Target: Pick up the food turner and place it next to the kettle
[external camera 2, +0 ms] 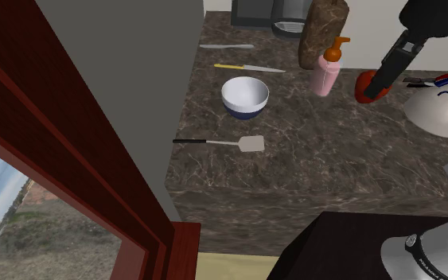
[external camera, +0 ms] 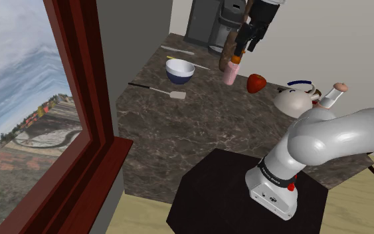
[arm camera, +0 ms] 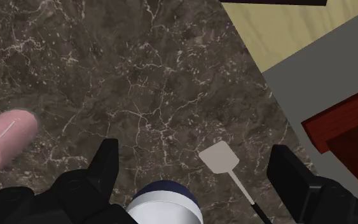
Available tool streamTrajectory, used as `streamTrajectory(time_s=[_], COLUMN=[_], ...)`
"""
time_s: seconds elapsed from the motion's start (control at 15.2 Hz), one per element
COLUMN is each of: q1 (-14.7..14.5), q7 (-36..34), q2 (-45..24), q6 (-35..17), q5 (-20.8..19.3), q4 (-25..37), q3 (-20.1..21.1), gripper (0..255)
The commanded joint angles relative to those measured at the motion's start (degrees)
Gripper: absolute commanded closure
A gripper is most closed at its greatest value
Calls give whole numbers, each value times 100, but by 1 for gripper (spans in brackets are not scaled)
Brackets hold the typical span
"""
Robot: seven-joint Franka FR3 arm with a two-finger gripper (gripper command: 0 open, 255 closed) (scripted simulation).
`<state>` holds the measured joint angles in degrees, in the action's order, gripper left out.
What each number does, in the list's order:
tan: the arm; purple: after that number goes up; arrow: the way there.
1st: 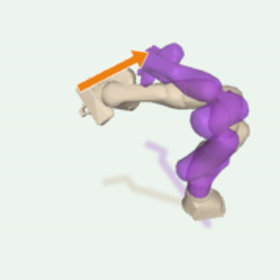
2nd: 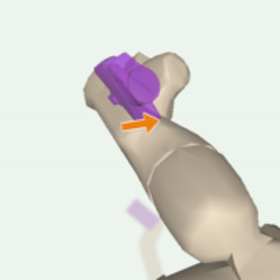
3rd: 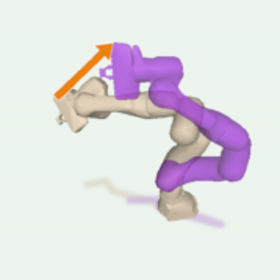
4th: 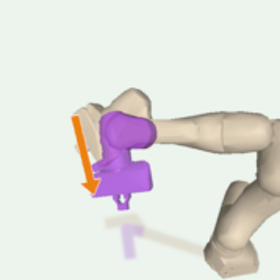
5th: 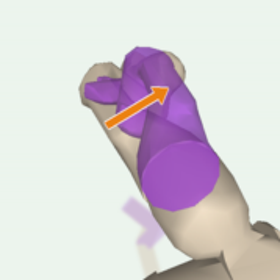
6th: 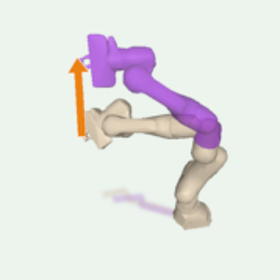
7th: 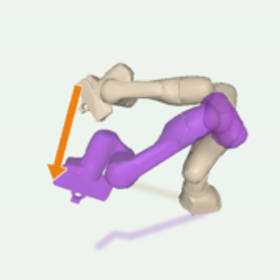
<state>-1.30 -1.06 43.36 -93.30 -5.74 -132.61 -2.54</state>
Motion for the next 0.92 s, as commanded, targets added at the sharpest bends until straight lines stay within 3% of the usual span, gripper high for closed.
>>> streamTrajectory(time_s=[0.0,0.86], q1=[0,-564], q7=[0,1260], q2=[0,-2349], q6=[0,-2048], q5=[0,204], q4=[0,307], q3=[0,-323], gripper=[0,0])
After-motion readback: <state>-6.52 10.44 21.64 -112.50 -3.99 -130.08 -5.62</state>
